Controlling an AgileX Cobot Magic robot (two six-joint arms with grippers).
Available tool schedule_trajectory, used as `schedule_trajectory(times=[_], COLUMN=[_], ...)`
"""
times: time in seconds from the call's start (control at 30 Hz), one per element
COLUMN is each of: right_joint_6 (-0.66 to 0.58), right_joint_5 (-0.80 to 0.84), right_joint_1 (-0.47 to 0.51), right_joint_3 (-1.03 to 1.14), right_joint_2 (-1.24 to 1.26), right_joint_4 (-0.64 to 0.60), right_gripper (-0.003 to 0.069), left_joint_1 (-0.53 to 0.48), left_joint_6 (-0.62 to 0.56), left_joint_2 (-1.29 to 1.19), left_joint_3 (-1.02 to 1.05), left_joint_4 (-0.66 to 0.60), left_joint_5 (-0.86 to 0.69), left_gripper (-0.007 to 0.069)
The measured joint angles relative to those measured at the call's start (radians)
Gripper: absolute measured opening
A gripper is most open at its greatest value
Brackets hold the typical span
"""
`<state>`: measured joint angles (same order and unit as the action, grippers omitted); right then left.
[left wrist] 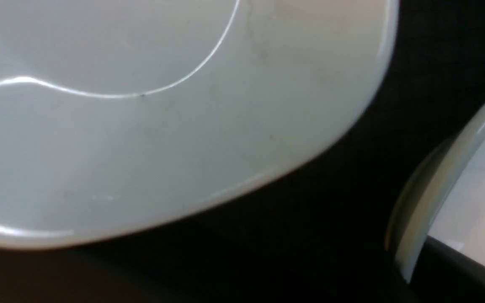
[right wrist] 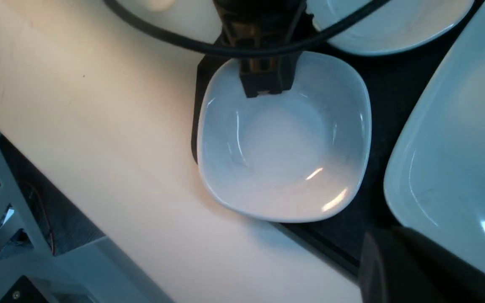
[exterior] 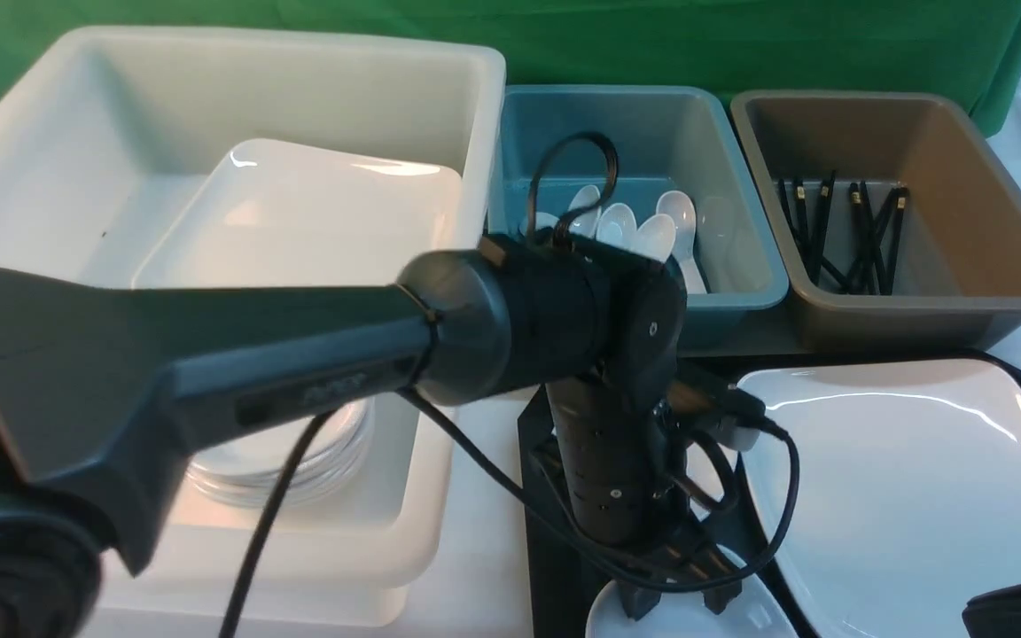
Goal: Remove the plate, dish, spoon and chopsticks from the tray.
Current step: Use the left arm to grab a small plate from the dinner plate, then use the left arm to put the small plate into the large storage box on the left
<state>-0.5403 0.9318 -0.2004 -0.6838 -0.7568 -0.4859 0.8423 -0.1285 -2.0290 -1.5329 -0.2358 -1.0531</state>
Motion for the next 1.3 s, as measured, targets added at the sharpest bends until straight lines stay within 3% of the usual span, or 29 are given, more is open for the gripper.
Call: schedule_trajectory(times=[0.27,0.5,0.63,0.77,0.93,0.97,1.03,1.13,1.3], right_joint_6=[-0.035,-0.146,-0.196,-0.219,-0.208,-0.203,-0.148,-0.064,0.048], right_joint_5=[0.049,0.061,0.094,0.163,0.158,0.153,0.120,0.069,-0.006], right_joint_1=[0.000,0.000,0.000,-0.016,-0.162,-0.178,-0.283,-0.401,-0.538], right_joint_3=[-0.115,-0.304,-0.415,-0.547,-0.655,-0.660,-0.719,-0.779,-0.860], right_joint_2=[0.000,-0.005,-0.061,-0.187,-0.334,-0.346,-0.421,-0.506,-0.639], right_joint_4=[-0.017,-0.158,-0.231,-0.265,-0.243,-0.240,-0.170,-0.063,0.065], right_gripper=[0.0023,0.0023,0.0023,0.0023,0.0023,0.0023,0.0023,0.0023,0.0023], left_joint_1=[0.000,-0.061,-0.191,-0.434,-0.728,-0.739,-0.857,-0.958,-1.003], left_joint_6=[0.007,0.028,0.034,0.019,-0.054,-0.059,-0.090,-0.104,-0.087], left_joint_2=[0.147,0.282,0.369,0.477,0.585,0.587,0.607,0.608,0.608], left_joint_3=[-0.060,-0.143,-0.168,-0.137,0.024,0.032,0.119,0.235,0.405], left_joint_4=[0.026,0.021,-0.005,-0.087,-0.201,-0.208,-0.252,-0.288,-0.314], left_joint_5=[-0.039,-0.115,-0.142,-0.157,-0.151,-0.151,-0.128,-0.069,0.085], left_gripper=[0.0027,0.0027,0.0027,0.0027,0.0027,0.0027,0.0027,0.0027,0.0027])
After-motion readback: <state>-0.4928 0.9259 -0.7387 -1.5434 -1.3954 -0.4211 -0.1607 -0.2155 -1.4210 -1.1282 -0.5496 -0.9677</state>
